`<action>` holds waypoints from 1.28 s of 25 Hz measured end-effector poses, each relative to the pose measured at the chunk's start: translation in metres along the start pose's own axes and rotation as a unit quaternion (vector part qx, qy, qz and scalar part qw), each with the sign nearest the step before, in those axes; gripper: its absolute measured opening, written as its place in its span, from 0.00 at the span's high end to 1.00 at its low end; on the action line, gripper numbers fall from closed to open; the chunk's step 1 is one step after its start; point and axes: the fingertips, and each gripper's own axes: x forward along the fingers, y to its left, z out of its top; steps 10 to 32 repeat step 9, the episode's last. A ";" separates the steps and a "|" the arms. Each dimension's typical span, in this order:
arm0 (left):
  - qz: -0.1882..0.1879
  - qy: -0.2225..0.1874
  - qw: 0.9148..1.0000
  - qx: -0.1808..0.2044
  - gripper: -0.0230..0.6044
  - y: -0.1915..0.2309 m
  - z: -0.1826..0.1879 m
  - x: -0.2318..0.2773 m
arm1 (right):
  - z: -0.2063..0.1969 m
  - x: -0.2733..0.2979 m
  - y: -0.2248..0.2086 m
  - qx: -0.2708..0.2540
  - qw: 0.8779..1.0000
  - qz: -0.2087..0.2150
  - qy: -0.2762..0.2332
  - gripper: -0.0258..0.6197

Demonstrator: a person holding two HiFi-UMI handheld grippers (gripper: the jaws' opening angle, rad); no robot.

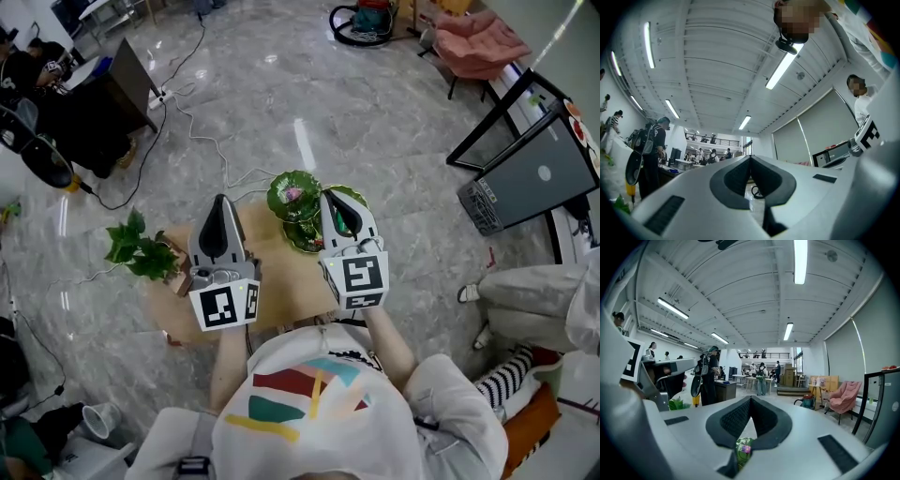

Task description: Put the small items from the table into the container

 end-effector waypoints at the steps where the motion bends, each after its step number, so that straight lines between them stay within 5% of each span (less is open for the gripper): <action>1: 0.001 0.001 1.000 0.000 0.95 0.001 0.000 0.000 | 0.000 0.000 0.001 0.001 1.000 0.000 0.000 0.94; 32: 0.002 0.001 1.000 0.000 0.95 -0.001 -0.003 -0.006 | -0.005 -0.004 0.002 -0.002 1.000 0.000 0.001 0.94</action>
